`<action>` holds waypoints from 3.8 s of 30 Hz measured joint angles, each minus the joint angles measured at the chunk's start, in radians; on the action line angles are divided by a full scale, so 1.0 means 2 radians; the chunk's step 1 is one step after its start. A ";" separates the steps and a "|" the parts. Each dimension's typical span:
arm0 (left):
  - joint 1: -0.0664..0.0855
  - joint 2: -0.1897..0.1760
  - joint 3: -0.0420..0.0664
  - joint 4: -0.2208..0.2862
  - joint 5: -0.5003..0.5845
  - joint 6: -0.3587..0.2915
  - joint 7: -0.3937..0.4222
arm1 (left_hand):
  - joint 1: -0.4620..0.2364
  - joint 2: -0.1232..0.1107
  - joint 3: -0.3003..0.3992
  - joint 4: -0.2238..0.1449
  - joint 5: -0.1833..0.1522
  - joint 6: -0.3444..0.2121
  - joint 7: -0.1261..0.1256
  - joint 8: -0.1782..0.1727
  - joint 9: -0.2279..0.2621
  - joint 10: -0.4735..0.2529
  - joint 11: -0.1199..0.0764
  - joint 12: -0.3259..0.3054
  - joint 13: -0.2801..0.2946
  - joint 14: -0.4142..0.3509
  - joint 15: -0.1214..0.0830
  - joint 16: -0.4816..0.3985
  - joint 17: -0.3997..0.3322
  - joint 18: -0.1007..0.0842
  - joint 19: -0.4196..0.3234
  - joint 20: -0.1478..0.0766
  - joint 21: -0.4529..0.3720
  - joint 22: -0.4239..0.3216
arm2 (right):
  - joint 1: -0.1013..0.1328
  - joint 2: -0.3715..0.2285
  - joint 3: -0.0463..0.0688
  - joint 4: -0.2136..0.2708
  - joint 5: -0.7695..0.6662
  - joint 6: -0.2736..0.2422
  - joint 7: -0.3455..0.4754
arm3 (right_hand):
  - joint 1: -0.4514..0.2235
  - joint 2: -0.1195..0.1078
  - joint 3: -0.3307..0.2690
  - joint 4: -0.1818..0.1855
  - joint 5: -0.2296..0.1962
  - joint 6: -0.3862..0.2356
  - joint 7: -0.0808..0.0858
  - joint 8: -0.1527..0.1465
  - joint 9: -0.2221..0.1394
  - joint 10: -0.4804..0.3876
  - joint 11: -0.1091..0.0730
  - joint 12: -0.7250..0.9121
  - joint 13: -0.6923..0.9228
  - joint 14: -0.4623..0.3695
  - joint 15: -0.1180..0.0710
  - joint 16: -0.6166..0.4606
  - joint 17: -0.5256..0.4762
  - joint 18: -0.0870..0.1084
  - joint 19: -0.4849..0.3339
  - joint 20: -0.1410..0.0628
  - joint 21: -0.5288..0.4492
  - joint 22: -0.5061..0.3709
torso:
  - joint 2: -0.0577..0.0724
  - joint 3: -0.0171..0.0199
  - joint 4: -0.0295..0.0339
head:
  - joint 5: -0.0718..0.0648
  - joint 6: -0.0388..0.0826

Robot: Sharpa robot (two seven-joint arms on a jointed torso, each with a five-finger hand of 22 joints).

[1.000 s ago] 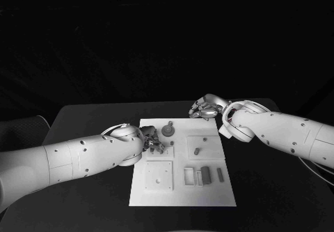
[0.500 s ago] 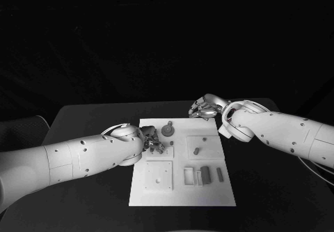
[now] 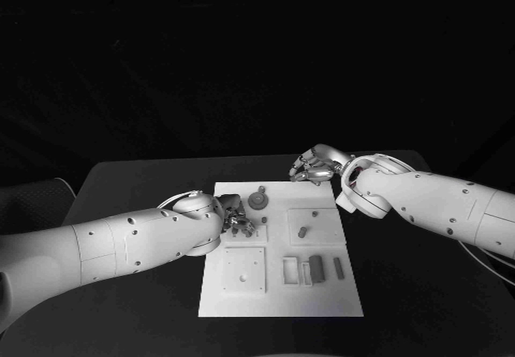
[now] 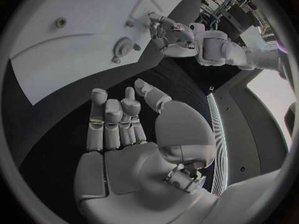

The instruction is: Assemble the parts on the task board

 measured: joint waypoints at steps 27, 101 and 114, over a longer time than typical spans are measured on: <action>-0.001 0.000 -0.001 -0.002 -0.016 -0.017 -0.005 | 0.000 0.000 -0.001 -0.001 0.062 0.008 -0.005 0.023 0.002 0.011 -0.011 0.016 0.005 0.005 0.000 0.020 -0.002 0.000 0.009 -0.002 0.021 0.000 | 0.000 0.001 0.000 0.000 0.000 0.001 0.001 | 0.000 0.000 0.000 0.000 0.000 0.001 0.000 0.000 0.000 0.000 0.000 0.000 0.000 0.000 0.001 0.000 0.000 0.000 0.000 0.000 0.000 0.000 | 0.000 -0.0005 0.0009 | 0.001 0.000; -0.004 0.006 -0.001 -0.009 -0.027 -0.009 -0.006 | -0.017 -0.028 -0.008 0.022 0.004 0.011 -0.001 0.044 0.009 0.010 -0.012 0.024 0.003 0.010 -0.006 0.028 -0.013 0.000 0.011 -0.004 0.025 0.000 | 0.000 0.001 0.000 0.003 0.002 0.007 0.003 | -0.002 -0.002 0.000 0.000 0.000 -0.002 0.000 -0.002 0.001 -0.002 0.002 0.000 0.000 0.000 0.001 0.000 0.000 0.000 0.000 0.000 0.000 0.000 | -0.001 -0.0004 0.0008 | 0.001 -0.005; -0.004 0.006 0.000 -0.010 -0.027 -0.009 -0.006 | -0.024 -0.027 -0.029 0.012 0.007 0.009 0.000 0.047 0.009 0.010 -0.012 0.026 0.002 0.006 -0.010 0.032 -0.015 0.001 0.008 -0.005 0.027 0.000 | 0.000 0.001 0.000 0.003 0.003 0.007 0.003 | -0.002 -0.002 0.000 0.000 0.000 -0.003 -0.001 -0.002 0.001 -0.002 0.002 0.000 0.000 -0.002 0.000 0.000 0.000 0.000 0.000 0.000 0.000 0.000 | -0.001 -0.0005 0.0010 | 0.001 -0.005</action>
